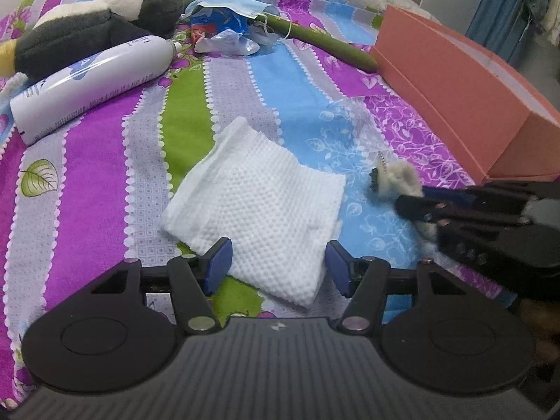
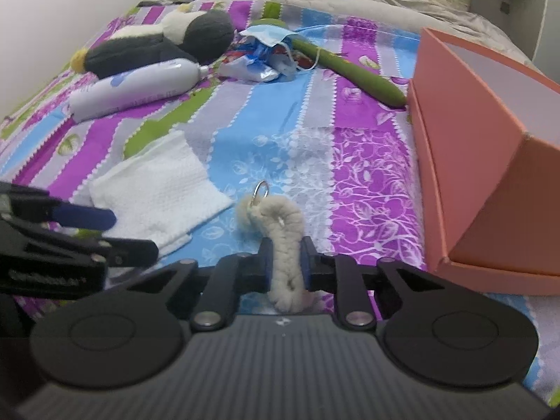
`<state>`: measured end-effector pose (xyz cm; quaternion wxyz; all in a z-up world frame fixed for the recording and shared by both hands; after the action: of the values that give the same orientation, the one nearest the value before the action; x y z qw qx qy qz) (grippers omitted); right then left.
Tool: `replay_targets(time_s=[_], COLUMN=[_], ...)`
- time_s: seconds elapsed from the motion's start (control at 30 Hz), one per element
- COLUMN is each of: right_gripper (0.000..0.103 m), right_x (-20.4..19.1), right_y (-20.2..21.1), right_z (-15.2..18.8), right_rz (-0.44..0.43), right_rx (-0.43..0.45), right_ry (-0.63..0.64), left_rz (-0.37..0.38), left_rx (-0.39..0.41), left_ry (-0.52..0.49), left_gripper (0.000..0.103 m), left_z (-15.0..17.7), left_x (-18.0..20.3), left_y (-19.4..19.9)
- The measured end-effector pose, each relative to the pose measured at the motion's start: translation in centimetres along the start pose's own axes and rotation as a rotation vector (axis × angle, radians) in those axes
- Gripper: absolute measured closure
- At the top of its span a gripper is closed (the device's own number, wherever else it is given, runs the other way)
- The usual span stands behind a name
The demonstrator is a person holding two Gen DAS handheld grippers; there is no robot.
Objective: Organize soft objects
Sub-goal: 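Lift the white cloth with the left tool while the right tool lifts the rope ring, then carry the white cloth and rope ring over the pink box with both tools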
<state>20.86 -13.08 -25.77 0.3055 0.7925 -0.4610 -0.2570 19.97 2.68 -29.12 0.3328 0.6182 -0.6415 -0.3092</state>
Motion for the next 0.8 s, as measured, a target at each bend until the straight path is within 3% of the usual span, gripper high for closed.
replay_targets(time_s=[0.13,0.27,0.8], right_gripper=[0.083,0.083,0.084], right_x=[0.4,0.3,0.0], right_y=[0.2,0.7,7.1], right_z=[0.5,0.2,-4.5], right_rz=[0.000,-0.003,-0.017], right_rx=[-0.013,-0.009,0.092], right_ry=[-0.030,-0.042,-0.058], left_rz=[-0.041,-0.050,-0.012], left_rx=[0.005,0.005,0.081], left_ry=[0.001,0.054,0.203], left_gripper=[0.061,0.091,0.094], left_z=[-0.1,-0.4,-3.4], left_x=[-0.5,-1.5,-1.6], left_y=[-0.2,0.0,5.8])
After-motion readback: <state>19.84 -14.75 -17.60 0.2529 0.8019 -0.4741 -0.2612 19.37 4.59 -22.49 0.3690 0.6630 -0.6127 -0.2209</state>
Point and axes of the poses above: each gripper's, at about its wrist camera, not at the fingertips, and y roughly against the way its jaws point, x to its right, z to its underside, the point moved 10 cm from there along -y, roughly the way its jaws point, and after that the axes turned 7 degrees about -z, right-handed, at the moved point
